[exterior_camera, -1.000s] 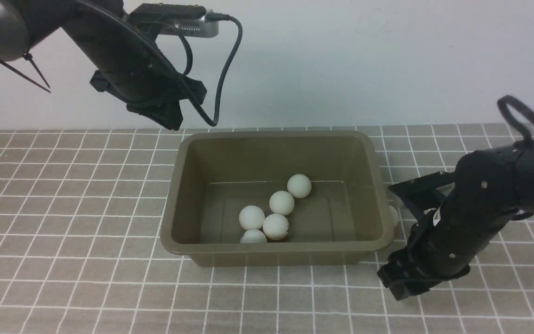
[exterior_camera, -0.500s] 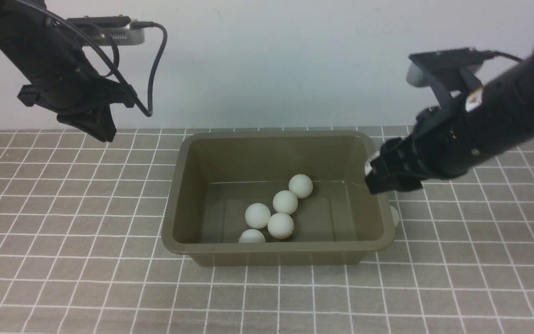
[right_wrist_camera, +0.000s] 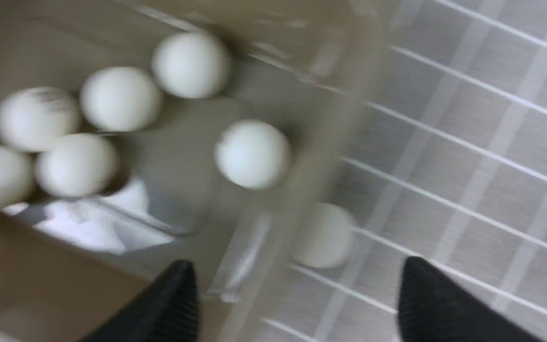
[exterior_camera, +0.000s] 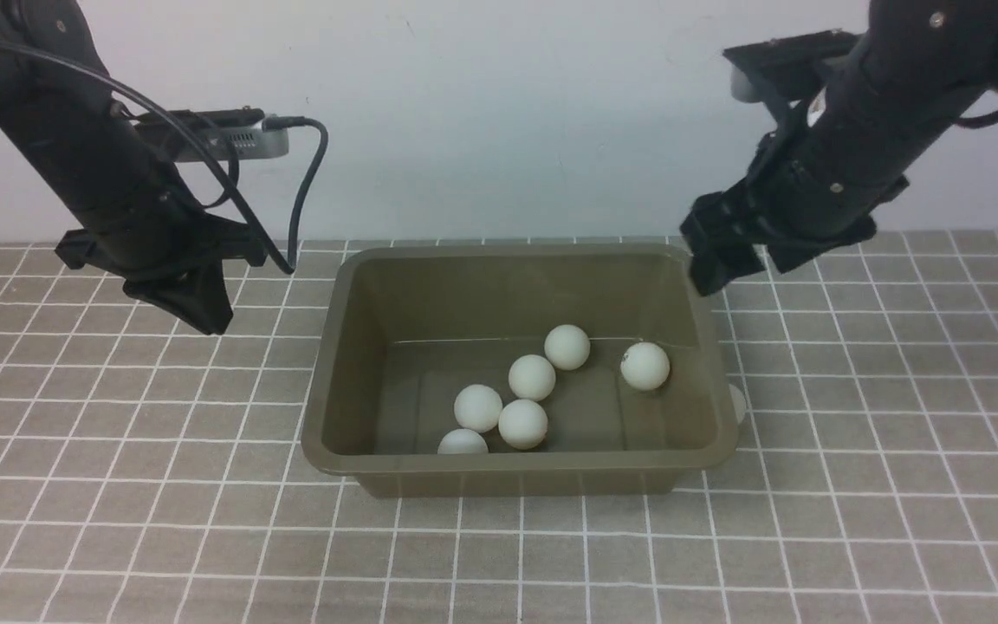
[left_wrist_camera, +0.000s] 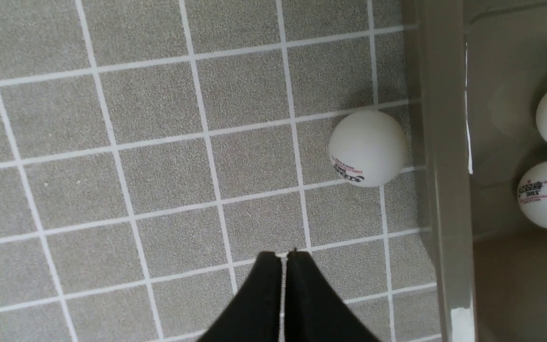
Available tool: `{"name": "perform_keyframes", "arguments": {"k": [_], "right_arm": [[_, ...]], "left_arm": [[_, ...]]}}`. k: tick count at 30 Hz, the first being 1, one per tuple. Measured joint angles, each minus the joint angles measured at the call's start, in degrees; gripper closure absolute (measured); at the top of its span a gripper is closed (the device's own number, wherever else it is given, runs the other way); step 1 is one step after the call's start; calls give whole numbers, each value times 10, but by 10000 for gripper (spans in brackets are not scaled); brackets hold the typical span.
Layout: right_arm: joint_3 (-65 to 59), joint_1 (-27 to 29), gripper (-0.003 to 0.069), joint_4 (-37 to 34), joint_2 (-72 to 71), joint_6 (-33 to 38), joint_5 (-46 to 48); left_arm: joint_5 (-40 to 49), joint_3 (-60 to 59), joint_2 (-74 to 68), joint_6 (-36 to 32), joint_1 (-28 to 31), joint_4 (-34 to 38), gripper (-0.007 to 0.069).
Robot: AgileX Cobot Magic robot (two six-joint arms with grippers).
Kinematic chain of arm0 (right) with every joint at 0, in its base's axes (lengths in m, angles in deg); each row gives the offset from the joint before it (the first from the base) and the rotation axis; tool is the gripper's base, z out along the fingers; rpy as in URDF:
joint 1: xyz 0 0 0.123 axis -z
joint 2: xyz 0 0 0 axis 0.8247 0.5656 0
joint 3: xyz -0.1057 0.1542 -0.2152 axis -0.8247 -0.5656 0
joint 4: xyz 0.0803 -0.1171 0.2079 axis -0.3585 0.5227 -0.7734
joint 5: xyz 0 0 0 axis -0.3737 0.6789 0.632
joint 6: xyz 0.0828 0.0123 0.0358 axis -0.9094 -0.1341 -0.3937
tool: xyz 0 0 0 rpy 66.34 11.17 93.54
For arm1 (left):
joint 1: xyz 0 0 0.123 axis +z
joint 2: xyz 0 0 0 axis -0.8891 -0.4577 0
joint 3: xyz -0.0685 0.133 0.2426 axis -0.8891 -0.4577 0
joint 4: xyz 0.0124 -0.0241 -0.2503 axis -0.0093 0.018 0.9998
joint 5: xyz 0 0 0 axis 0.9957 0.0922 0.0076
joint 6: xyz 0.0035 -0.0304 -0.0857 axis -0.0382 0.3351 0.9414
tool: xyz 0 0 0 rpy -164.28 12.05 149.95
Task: Put the table tennis balls into the box on the grey coffee tablecloth.
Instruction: 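Release the ping pong ball into the bin and lift the gripper away, then reach for and grasp a ping pong ball on the table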
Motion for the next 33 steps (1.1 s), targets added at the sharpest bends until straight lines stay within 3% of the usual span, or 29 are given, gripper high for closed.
{"name": "perform_keyframes", "arguments": {"k": [5, 6, 8, 10, 14, 17, 18, 20, 23, 29, 31, 33], "right_arm": [[-42, 56, 515, 7, 12, -7, 1], [-43, 59, 515, 7, 14, -7, 1], [-56, 83, 606, 0, 38, -1, 4], [-64, 97, 622, -33, 70, 25, 4], [-64, 98, 549, -109, 105, 73, -3], [-64, 90, 361, -169, 126, 97, -46], [-64, 90, 350, -171, 127, 99, -49], [-64, 85, 239, -178, 135, 102, -71], [-64, 80, 130, -182, 149, 103, -90], [-64, 73, 80, -186, 179, 103, -107], [-64, 72, 97, -186, 187, 98, -110], [-64, 72, 174, -185, 187, 91, -114]], "left_arm": [[0, 0, 8, -9, 0, 1, 629], [0, 0, 8, -9, 0, 1, 629], [0, 0, 10, -11, 0, 1, 629], [0, 0, 10, -13, 0, 1, 629], [0, 0, 10, -13, 0, 1, 629], [0, 0, 10, -13, 0, 0, 629], [0, 0, 10, -13, 0, 0, 629], [0, 0, 10, -14, 0, 0, 629], [0, 0, 10, -14, 0, 0, 629], [0, 0, 10, -15, 0, 0, 629], [0, 0, 10, -15, 0, 0, 629], [0, 0, 10, -15, 0, 0, 629]]}}
